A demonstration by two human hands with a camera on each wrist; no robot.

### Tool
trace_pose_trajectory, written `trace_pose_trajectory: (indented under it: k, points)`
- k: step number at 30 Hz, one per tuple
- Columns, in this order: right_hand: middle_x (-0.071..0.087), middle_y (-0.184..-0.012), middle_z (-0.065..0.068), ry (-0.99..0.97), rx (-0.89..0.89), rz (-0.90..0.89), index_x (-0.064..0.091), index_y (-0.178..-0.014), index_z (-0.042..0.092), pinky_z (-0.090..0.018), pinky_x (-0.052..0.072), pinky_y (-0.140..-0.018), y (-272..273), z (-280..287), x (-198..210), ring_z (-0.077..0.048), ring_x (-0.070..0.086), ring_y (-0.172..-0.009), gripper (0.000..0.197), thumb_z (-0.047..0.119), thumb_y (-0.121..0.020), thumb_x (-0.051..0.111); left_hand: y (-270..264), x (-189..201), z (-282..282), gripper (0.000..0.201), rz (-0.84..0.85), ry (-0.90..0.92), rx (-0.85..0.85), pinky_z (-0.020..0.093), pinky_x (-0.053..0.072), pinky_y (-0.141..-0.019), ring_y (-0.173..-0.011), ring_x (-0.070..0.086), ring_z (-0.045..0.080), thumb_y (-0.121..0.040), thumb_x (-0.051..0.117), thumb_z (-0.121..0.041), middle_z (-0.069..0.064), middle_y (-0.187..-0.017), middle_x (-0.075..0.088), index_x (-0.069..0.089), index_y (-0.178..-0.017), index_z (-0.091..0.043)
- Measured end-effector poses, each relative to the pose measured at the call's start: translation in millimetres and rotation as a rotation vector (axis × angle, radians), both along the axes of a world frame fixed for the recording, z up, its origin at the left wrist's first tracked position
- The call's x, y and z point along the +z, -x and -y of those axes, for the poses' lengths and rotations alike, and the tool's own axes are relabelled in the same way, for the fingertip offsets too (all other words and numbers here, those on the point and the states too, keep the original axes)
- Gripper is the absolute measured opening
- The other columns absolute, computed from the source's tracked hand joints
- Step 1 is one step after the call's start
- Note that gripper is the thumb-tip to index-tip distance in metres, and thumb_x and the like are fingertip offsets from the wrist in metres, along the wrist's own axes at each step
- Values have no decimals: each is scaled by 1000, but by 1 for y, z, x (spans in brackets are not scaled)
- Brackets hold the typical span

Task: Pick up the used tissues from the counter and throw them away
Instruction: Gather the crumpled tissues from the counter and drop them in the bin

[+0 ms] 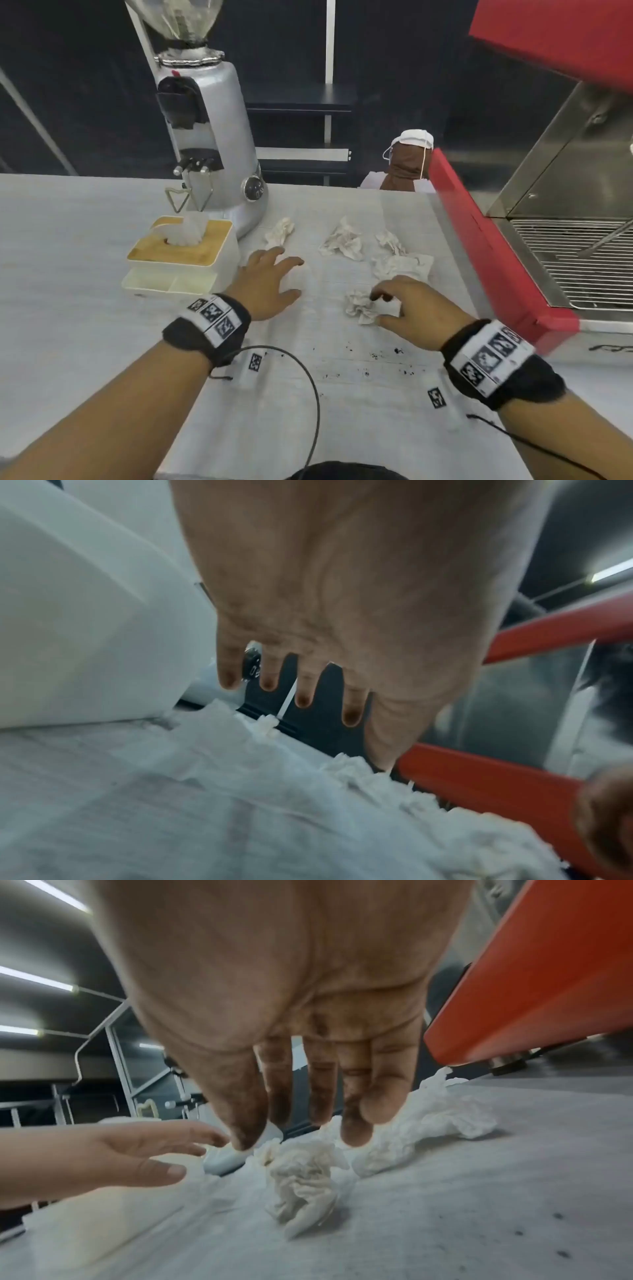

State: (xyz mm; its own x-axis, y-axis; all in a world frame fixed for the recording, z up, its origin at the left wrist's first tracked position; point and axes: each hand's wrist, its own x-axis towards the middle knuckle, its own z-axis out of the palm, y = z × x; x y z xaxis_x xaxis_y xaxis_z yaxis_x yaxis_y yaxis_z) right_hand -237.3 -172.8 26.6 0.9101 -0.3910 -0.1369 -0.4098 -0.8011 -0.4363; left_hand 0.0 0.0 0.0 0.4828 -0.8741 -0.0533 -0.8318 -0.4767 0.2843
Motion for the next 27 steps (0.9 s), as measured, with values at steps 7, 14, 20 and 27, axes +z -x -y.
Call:
trace_pose_trajectory:
  k: [7,14,20,27]
  points:
    - [43,-129,7,50,34,-79,49,-136,35,-28,46,-81,-42,0,-14,-15,55,-101,58,41,-83,70,-21,-18,16,47,-29,-269,58,52,34,-107,-132,37,30,-87,51,-55,0,-148,36,47,-133,-43]
    - [59,-109,1,55,75,-211,59,-130,23,-23,40,-79,-54,-2,-27,-19,57,-109,50,22,-82,71,-21,-17,13,13,-112,-11,69,25,39,-81,-98,57,21,-89,60,-17,4,-105,63,67,-100,-17]
    - [68,-104,-3,23,6,-170,71,-107,17,-22,45,-73,-51,-1,-31,-19,64,-97,22,12,-88,61,-18,-15,8,26,-202,190,74,33,41,-87,-101,53,20,-94,45,-7,2,-110,54,53,-112,-24]
    - [62,-104,1,-45,-83,-106,69,-99,17,-21,42,-68,-41,5,-19,-14,56,-89,28,6,-91,44,-26,-6,20,39,-186,312,137,24,36,-94,-110,56,28,-88,40,5,14,-121,58,65,-114,-9]
